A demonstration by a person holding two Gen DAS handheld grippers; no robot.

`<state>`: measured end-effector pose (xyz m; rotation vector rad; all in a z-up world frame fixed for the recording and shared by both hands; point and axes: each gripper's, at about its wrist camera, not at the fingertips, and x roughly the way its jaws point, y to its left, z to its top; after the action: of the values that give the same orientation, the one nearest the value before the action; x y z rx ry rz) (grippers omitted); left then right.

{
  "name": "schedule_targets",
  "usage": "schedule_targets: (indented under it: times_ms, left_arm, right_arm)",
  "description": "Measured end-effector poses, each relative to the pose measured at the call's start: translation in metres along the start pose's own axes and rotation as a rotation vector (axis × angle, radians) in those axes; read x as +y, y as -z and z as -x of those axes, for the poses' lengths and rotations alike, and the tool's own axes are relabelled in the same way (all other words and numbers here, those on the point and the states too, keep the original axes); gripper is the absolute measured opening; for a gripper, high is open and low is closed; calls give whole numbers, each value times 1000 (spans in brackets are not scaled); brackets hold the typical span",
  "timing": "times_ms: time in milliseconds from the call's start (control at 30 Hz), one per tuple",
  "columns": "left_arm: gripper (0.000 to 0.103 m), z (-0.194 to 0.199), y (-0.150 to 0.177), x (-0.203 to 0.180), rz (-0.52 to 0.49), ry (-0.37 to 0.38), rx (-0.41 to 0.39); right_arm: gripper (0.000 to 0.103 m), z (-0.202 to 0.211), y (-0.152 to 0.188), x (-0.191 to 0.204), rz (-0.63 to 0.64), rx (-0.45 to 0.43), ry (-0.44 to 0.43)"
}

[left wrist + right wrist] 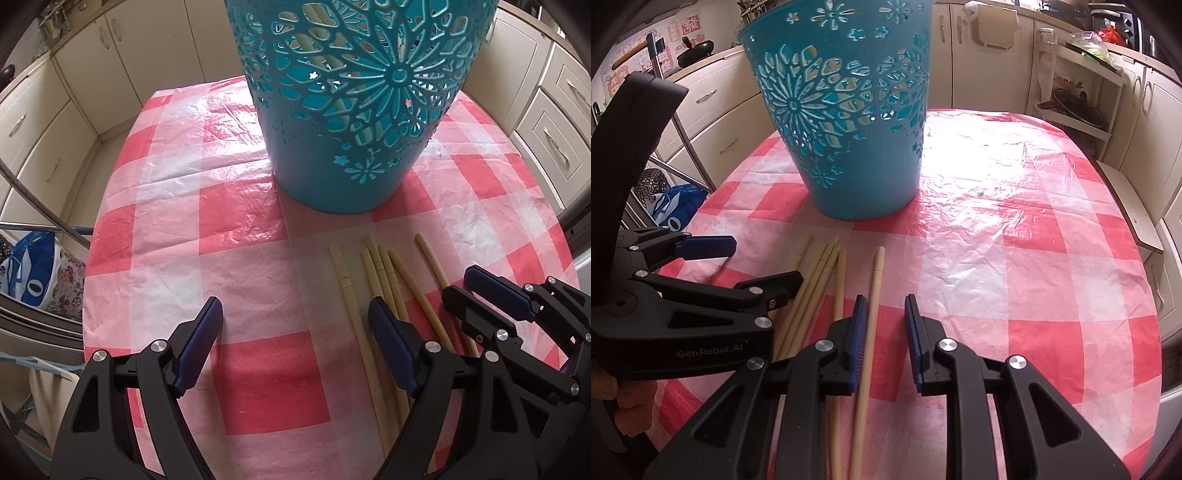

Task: Organize utensils
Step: 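Close the left tool on one chopstick beside the basket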

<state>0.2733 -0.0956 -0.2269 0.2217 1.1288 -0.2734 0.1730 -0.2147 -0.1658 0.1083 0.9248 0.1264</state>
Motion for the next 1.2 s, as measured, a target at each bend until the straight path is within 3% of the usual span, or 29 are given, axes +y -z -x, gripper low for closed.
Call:
schedule_targets:
  times_ms: [433,733,833,900,933,1200]
  left_arm:
    - [76,2,0,-5,-25,14,-20]
    - [52,8,1,-22,-109,64,-62]
    - [34,9,1,-29,-150,92,-73]
    - [15,10,2,-33,-176,117,-77]
    - [11,11,3,-34,-188,126,-78]
    - [6,12,3,-27,-213,174,-72]
  right_arm:
    - [22,0,-2,-6,-20,0,16]
    - [22,0,-4,-10,-33,0,19]
    - [22,0,-4,-10,-33,0,20]
    - [22,0,-4,-12,-41,0,18]
    - [22,0,-5,-13,-44,0,18]
    - [22,-1,-6,-18,-56,-1,20]
